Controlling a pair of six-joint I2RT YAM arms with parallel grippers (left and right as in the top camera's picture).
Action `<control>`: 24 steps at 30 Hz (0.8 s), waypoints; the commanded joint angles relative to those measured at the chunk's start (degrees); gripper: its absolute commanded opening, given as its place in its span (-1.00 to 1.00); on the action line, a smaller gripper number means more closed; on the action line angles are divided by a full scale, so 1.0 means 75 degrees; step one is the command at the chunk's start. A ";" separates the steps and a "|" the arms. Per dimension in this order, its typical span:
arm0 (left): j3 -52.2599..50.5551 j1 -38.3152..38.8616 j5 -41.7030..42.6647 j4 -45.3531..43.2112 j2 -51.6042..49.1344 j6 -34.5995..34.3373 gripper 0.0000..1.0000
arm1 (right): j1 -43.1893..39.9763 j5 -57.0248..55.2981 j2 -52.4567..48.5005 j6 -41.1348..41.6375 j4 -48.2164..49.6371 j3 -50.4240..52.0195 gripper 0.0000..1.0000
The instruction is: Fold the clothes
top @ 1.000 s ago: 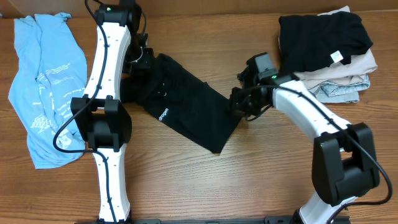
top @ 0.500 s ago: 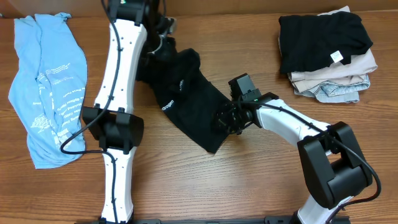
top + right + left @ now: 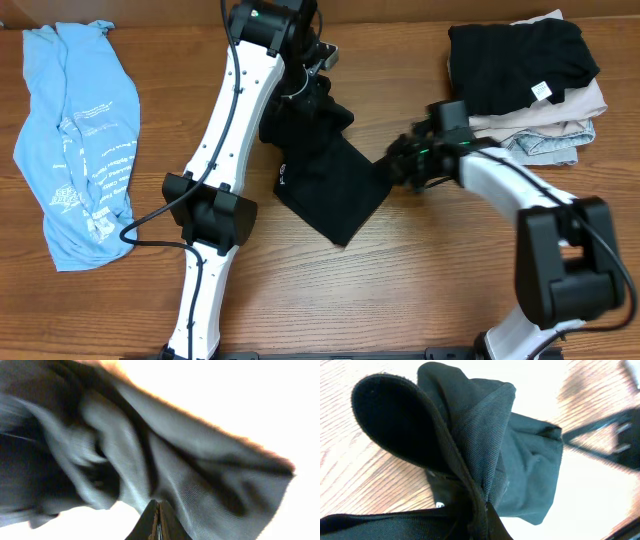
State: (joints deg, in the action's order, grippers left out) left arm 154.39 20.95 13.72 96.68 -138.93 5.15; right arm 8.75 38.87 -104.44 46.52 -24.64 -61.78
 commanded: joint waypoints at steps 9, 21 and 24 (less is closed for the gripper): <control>-0.0533 0.1000 -0.0245 0.0020 0.0399 0.0038 -0.92 | -0.2754 0.1195 0.1979 -0.1285 -0.0866 -0.0685 -0.91; -0.4074 0.1349 0.0154 0.0020 0.2215 0.0469 -0.92 | -0.2833 0.0291 0.1982 -0.2244 -0.2401 -0.0682 -0.90; -0.4074 0.1658 0.0379 -0.0020 0.2194 0.0551 -0.92 | -0.2833 0.0201 0.1982 -0.2244 -0.2451 -0.0679 -0.89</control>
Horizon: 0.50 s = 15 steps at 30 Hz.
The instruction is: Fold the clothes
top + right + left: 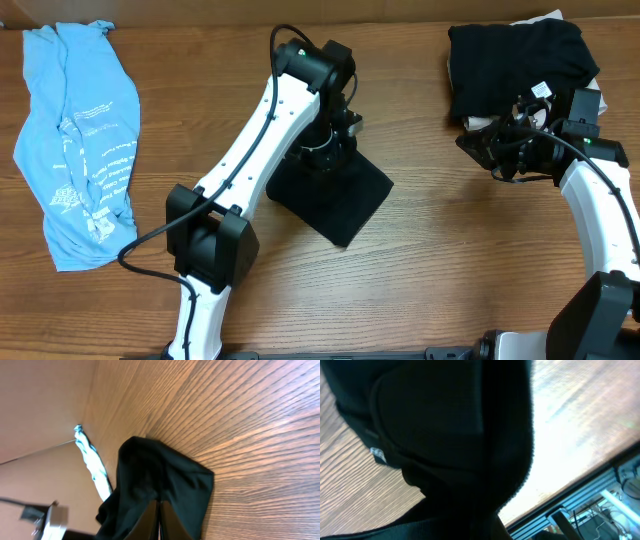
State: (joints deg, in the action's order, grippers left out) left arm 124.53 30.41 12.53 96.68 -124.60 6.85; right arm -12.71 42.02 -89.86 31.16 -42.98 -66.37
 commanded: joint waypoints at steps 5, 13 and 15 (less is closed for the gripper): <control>-0.0254 0.0968 0.0449 -0.0119 0.0277 0.0291 -0.73 | 0.0029 -0.0323 0.0038 -0.0361 -0.0143 -0.0067 -0.88; -0.1428 0.1358 0.0449 -0.1154 0.0277 0.0085 1.00 | 0.0026 -0.0458 0.0038 -0.0420 -0.0233 -0.0067 -0.81; -0.1416 0.1241 0.0437 -0.1445 0.0277 -0.0041 1.00 | 0.0026 -0.0458 0.0038 -0.0423 -0.0239 -0.0067 -0.81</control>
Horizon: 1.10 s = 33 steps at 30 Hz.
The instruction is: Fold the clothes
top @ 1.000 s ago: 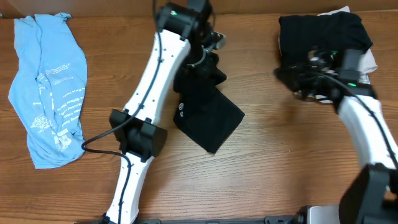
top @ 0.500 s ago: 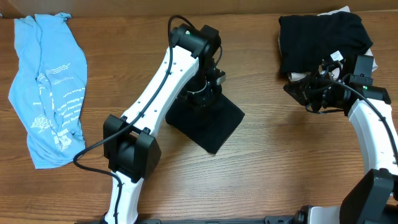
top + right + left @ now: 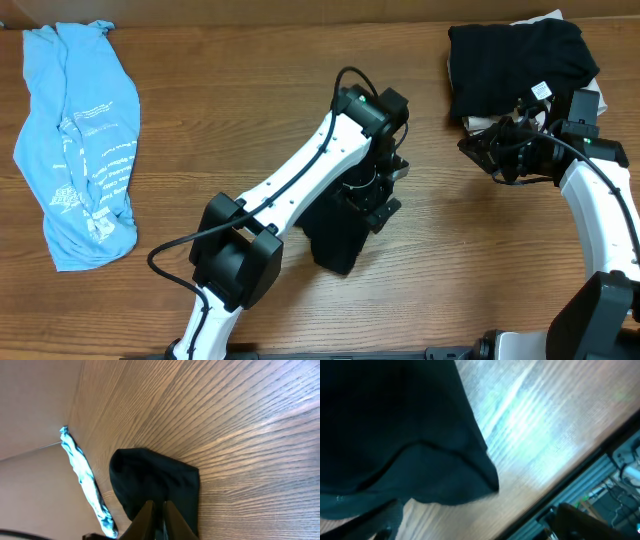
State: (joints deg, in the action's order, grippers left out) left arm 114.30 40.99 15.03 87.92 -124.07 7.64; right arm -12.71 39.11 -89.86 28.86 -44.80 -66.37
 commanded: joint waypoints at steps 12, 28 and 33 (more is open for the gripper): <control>0.3477 -0.2055 0.0606 -0.0431 0.0216 -0.0554 1.00 | 0.1102 -0.0087 0.0035 -0.1189 -0.0090 -0.0067 -0.56; 0.3952 -0.3077 0.0111 -0.1020 0.0207 -0.0306 0.99 | 0.4619 -0.2873 -0.0816 -0.1964 0.1093 -0.0061 0.44; 0.3888 -0.3077 0.0000 -0.1005 0.0210 -0.0216 1.00 | 0.4692 -0.2859 -0.1396 -0.2256 0.1256 -0.0061 0.33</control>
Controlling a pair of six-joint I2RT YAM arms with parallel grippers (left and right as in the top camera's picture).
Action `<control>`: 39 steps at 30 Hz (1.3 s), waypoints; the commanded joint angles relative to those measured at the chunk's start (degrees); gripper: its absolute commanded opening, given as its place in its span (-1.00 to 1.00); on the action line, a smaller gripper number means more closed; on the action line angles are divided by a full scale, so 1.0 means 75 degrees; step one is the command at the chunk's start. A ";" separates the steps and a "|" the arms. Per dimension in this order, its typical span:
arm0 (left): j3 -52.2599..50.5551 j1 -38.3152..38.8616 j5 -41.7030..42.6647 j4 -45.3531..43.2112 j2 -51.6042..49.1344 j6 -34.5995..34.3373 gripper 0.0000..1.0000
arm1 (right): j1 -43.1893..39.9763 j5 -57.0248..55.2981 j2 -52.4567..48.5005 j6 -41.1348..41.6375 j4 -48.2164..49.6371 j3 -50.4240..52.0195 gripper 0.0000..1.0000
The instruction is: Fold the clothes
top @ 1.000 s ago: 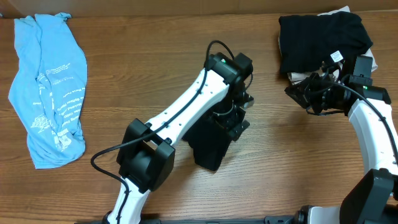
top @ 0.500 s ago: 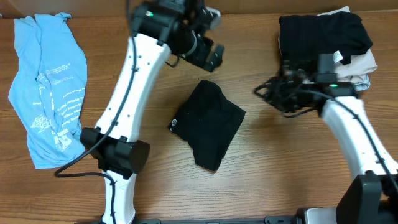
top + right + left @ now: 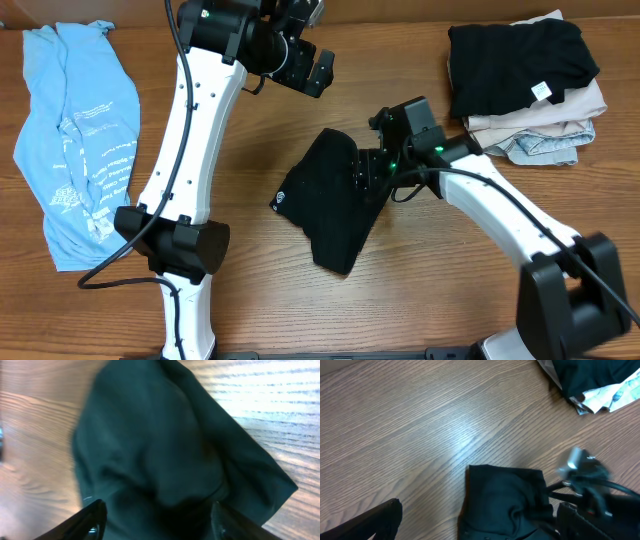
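A black garment [image 3: 330,200] lies folded into a small slanted bundle mid-table; it also shows in the left wrist view [image 3: 505,495] and fills the right wrist view [image 3: 160,445]. My right gripper [image 3: 368,172] is low over its right side, jaws wide open [image 3: 157,520], with cloth between and under the fingers but not pinched. My left gripper [image 3: 310,62] hangs high behind the garment, open and empty [image 3: 480,520]. A light blue shirt [image 3: 80,140] lies crumpled at the far left.
A stack of folded clothes [image 3: 525,80], black on top of beige and pale pieces, sits at the back right. The left arm's white links [image 3: 190,150] rise between the blue shirt and the black garment. Bare wood table [image 3: 450,280] surrounds the bundle.
My left gripper was low on the garment's right side; now it is high at the back, open and empty. My right gripper has come from beside the stack to the garment and opened.
First both grippers were on the black garment, left at its back, right at its right corner. Then the right gripper stood shut near the stack while the left was over the garment, then at its front right. Now the garment lies folded smaller, the right gripper open over it.
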State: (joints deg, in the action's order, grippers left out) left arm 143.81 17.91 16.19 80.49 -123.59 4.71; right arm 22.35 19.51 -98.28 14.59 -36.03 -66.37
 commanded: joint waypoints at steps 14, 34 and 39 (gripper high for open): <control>-0.0082 0.0000 -0.0440 0.0026 0.0143 0.0175 1.00 | 0.0012 0.0481 0.0236 -0.0356 -0.0533 -0.0119 -0.12; -0.0082 0.0000 -0.0787 -0.0026 0.0146 0.0175 1.00 | -0.1574 0.0525 0.0915 -0.0321 -0.3031 -0.2194 -0.92; -0.0085 0.0000 -0.0813 -0.0029 0.0146 0.0178 1.00 | -0.2107 0.0405 0.0822 -0.0321 -0.3448 -0.1920 -0.92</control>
State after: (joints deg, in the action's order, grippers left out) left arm 143.70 17.91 10.85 80.51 -123.59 4.89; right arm 7.60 23.55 -92.01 12.03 -61.06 -82.15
